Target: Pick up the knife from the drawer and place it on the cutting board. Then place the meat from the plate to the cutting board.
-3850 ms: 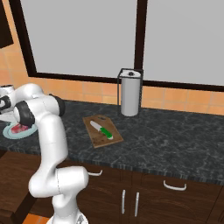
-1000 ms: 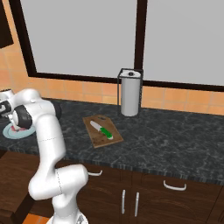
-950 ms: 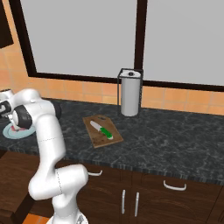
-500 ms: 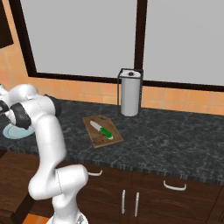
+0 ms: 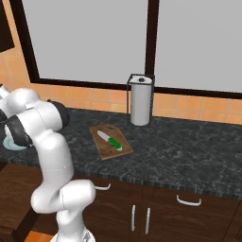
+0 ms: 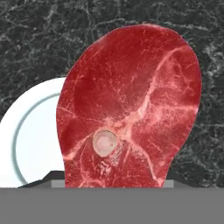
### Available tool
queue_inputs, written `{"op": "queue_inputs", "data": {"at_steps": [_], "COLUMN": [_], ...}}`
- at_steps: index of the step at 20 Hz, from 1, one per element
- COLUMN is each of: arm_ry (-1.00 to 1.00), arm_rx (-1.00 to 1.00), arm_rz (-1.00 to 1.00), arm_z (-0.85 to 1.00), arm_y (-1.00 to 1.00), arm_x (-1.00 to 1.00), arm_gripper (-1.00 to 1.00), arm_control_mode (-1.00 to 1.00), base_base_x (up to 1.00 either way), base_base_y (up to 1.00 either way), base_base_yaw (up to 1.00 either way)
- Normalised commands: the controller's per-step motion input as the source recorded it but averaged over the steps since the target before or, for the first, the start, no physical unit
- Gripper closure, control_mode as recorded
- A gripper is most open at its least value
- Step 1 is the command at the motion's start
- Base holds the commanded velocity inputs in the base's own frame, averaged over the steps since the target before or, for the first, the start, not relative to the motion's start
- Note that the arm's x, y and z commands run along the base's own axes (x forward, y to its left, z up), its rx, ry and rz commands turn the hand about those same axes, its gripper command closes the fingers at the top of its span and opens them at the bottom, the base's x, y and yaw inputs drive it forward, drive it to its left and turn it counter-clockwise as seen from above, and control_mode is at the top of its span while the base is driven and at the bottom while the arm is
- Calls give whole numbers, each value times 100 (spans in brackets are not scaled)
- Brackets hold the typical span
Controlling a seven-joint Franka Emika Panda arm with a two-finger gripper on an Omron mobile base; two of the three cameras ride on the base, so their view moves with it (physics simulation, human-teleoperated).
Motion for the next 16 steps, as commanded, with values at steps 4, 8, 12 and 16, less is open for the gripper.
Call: {"op": "queue_inputs", "data": {"at_steps": [4,8,12,16], "arm_ry": [0,0,0,0], "arm_rx": [-4,-6,-6,-5], "arm_rz": [37,35,32,33], "arm_z": [22,27,34,14], "arm_y": [-99,-98,-90,-81], "arm_x": [0,0,-16,-29], "arm_gripper": [100,100,100,100], "arm_control_mode": [-100,-100,-100,-100], "base_base_x": [0,0,0,0], "base_base_y": [0,0,0,0], "base_base_yaw": [0,0,0,0]}}
